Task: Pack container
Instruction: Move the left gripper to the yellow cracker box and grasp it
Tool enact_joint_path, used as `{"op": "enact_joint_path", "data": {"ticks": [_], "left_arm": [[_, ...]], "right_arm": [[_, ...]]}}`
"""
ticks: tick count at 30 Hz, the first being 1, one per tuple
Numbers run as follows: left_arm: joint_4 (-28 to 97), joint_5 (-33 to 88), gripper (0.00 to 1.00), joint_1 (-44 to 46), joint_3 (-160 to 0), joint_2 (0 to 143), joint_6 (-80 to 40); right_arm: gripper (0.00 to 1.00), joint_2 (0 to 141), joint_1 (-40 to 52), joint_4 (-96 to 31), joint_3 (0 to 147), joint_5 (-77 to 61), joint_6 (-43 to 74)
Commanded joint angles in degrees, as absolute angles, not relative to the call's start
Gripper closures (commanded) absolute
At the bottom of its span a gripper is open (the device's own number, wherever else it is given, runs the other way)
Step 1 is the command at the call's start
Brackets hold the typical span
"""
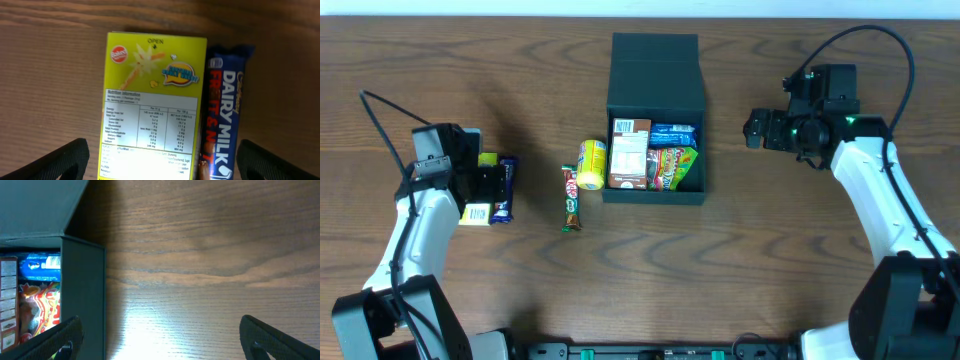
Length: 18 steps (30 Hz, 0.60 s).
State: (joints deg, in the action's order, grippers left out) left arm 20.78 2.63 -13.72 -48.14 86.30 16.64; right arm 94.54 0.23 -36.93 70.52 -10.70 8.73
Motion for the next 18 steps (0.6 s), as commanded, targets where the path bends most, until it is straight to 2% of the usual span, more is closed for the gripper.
{"op": "enact_joint_path", "data": {"ticks": [1,10,18], "left_arm": [[20.3,3.3,0.05,-13.9,-47.4,86.9,20.2],[18.8,1.5,0.05,-13.9,-46.9,87.4,20.2],[16.3,1.3,0.05,-13.9,-46.9,93.6,19.2]], "right_arm": [[0.01,94.1,-0.1,-36.9,71.2,-11.0,9.1],[0.01,94.1,-0.1,-36.9,71.2,-11.0,9.1],[0.01,94.1,-0.1,-37.2,71.2,-11.0,9.1]]}}
